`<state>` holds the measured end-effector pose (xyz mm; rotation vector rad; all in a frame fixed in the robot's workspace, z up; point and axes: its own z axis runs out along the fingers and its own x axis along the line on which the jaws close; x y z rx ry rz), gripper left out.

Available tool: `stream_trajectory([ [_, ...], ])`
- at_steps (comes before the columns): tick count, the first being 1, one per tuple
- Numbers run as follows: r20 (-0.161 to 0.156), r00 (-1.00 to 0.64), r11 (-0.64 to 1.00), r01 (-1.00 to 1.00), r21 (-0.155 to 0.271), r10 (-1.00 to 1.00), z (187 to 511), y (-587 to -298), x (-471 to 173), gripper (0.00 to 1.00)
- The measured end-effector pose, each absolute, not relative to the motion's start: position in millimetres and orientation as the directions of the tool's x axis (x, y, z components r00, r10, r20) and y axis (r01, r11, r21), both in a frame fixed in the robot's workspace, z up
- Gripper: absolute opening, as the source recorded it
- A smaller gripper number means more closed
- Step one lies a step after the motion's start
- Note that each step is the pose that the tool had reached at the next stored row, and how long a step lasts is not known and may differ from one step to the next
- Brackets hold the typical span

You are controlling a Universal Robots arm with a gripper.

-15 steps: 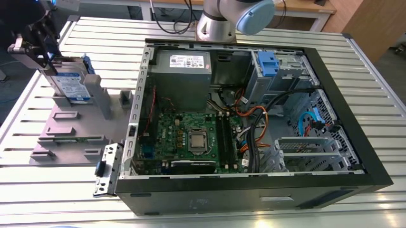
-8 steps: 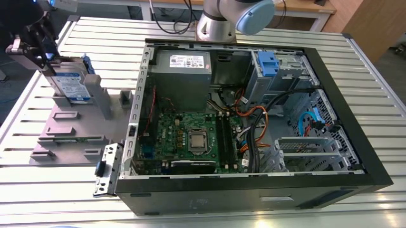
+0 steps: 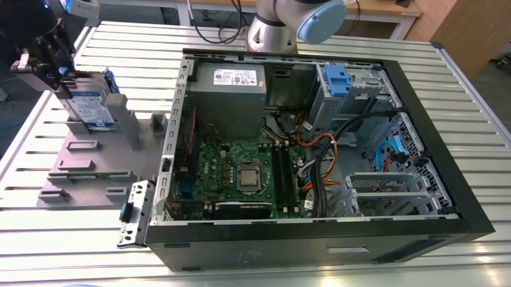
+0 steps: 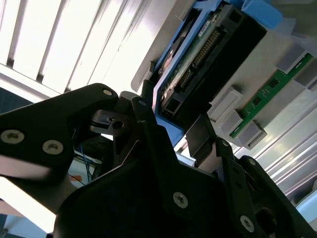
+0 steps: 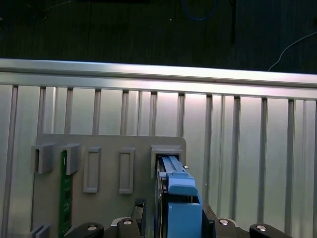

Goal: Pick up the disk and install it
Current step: 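Pick up the disk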

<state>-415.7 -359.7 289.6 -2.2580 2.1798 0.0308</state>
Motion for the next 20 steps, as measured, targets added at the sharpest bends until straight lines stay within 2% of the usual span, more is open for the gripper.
stream_trajectory([
  [20,-0.016,0.035,-0.035,-0.999,0.011,-0.999,285.4,-359.7,-415.8,0.53],
])
